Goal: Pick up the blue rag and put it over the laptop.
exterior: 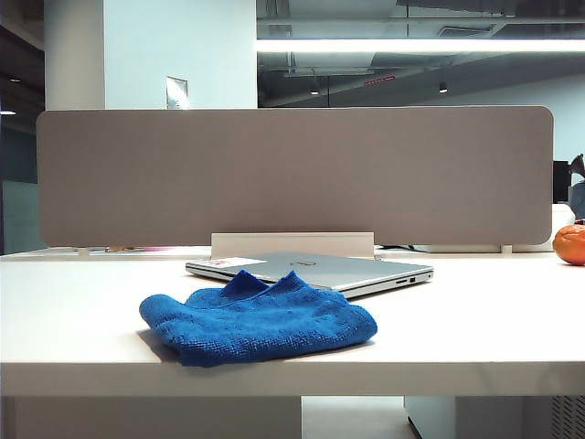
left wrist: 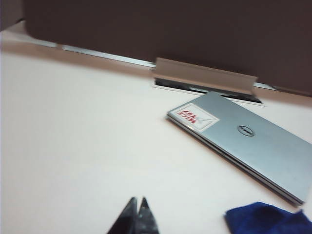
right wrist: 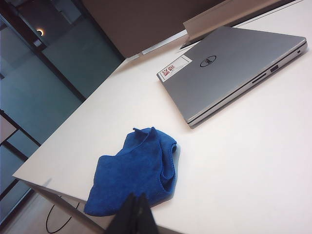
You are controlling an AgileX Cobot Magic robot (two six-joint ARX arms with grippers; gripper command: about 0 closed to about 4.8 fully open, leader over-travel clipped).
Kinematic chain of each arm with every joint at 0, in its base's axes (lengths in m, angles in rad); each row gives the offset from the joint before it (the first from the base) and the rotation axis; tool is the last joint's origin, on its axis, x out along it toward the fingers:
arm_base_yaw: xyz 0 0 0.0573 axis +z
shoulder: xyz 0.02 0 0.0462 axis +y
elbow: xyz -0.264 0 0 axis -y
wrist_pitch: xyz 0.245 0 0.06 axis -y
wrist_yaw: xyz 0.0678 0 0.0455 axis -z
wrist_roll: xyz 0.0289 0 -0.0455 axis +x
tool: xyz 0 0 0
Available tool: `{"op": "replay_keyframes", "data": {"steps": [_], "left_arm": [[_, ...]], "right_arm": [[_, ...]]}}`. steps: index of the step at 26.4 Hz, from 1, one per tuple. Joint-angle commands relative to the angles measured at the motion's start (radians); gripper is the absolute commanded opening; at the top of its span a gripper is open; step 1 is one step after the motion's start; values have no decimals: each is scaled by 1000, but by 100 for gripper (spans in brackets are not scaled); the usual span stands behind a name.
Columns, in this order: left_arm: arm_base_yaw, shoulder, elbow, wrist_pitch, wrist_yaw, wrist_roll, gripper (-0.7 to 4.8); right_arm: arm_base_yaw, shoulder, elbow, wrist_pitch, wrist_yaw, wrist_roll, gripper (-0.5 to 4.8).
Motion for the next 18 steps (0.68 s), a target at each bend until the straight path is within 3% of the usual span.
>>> {"op": "replay_keyframes", "data": {"steps": [1,7,10,15,18], "left_arm": [[-1,117,84,10,63,2,-6],[-1,401,249,3,229,-20,-6],[-7,473,284,-19,262,-62,-6],[-87,570,314,-40,252,-71,-6],[-227,642,316,-40,158,-72,-6]], "right_arm": [[1,-2,-5,11,-2,-1,-5],[1,-2,-5,11,-2,-1,-5],[0,-2,-5,12,-2,-3,-5],[1,-2,-5,12,-1,-3,-5],[1,-2,-5,10,-2,-3,-5]]}}
